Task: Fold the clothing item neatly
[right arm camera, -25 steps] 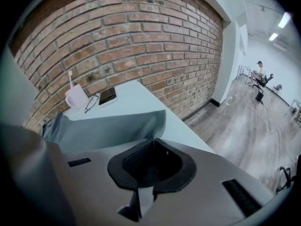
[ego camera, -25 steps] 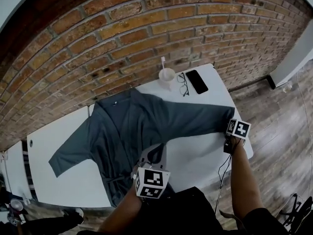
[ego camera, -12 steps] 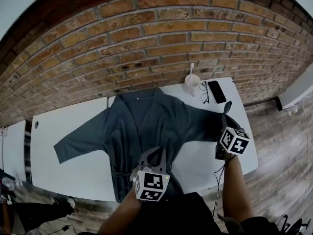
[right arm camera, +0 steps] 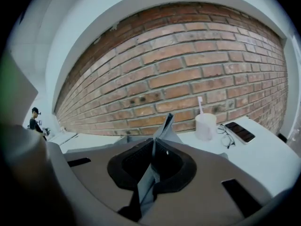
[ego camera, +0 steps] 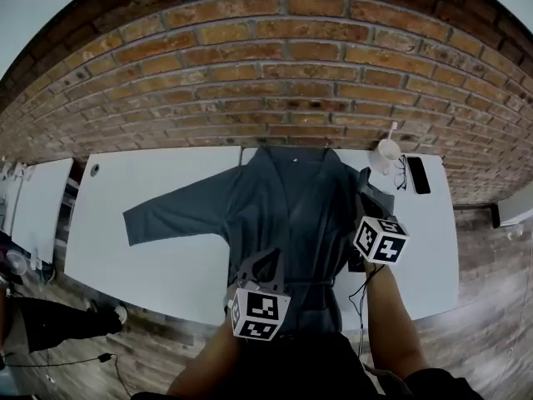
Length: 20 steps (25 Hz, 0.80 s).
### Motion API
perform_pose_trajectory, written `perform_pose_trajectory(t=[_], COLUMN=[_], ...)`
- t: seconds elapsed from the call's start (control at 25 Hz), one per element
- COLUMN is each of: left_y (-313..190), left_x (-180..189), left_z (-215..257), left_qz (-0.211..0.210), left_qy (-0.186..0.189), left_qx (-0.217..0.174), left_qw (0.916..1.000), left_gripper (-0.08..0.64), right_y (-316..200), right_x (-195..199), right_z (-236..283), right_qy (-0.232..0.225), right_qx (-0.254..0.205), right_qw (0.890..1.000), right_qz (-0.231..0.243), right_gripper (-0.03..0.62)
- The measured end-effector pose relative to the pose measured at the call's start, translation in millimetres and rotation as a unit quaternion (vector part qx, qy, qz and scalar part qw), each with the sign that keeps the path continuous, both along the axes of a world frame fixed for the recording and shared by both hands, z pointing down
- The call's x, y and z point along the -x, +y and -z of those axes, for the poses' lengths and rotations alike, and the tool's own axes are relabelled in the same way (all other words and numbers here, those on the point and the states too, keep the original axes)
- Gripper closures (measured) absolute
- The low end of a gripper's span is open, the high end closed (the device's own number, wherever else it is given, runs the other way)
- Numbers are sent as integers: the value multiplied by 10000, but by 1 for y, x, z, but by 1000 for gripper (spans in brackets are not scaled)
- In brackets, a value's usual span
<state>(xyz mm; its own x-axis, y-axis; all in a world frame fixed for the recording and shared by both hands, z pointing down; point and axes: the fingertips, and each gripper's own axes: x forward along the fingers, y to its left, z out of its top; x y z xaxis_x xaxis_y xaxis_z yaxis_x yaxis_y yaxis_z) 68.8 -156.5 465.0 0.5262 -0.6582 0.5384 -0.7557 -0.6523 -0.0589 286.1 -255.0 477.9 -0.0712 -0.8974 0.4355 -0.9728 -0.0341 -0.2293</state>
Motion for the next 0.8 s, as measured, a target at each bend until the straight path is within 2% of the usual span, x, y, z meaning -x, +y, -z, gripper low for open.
perform_pose_trajectory(t=[0.24,0.44,0.6,0.8], left_y=[-10,-15,-18,-26], left_x=[65,104,132,165], left_z=[-7,-16,-24,-30], left_qz=[462,669,769,849], left_qy=[-6,-17,-50,-76], left_qx=[116,205,269,323], left_qw=[9989,9975,9967,9958], left_gripper=[565,565,565,565], right_y=[-30,-46,-52,-51], right_x=[96,161,202,230], right_z=[-18,-43,-70,-115], right_qy=[218,307,454,1087], right_qx=[163,392,658,1175], right_qw=[9974,9932,9886,9762], right_qz=[667,1055,1278,1465], right_gripper=[572,572,572,571])
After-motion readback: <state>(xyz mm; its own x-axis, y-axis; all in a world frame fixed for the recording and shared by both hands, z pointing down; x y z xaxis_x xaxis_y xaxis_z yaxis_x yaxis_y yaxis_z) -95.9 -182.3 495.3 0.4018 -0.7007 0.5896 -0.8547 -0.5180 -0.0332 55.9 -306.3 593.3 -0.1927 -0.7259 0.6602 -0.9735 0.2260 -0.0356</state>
